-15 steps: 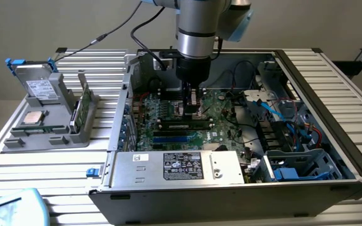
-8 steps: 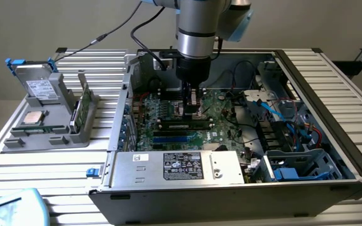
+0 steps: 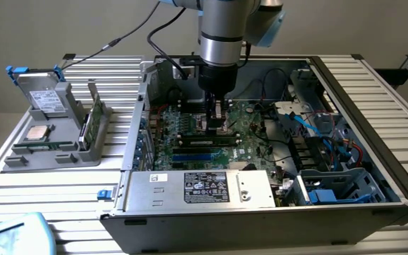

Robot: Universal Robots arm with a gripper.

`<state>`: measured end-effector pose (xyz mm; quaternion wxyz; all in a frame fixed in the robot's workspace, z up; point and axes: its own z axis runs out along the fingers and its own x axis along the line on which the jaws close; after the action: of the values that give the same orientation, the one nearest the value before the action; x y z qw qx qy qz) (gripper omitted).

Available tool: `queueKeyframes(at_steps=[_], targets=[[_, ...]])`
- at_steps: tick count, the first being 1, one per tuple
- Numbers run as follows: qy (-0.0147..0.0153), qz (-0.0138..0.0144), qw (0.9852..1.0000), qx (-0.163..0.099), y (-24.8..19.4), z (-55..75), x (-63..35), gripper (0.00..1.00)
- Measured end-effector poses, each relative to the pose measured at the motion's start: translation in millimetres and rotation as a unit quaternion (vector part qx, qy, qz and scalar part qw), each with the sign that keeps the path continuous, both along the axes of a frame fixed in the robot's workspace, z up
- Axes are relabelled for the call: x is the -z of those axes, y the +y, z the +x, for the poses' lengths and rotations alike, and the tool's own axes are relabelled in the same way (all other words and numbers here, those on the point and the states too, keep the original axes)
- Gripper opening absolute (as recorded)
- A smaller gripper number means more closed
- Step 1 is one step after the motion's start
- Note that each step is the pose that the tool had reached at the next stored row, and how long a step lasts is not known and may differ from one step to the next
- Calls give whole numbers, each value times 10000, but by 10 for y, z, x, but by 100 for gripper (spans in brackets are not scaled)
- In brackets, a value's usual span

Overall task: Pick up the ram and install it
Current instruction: 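Press down the ram until it locks into place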

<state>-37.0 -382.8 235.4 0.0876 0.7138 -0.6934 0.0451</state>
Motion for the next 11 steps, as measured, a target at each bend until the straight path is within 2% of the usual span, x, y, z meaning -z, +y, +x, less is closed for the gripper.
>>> queueKeyframes(at_steps=[4,11], targets=[[0,0,10000,0,-1,0,-2,10],[-37,0,9993,383,-1,0,-2,10]])
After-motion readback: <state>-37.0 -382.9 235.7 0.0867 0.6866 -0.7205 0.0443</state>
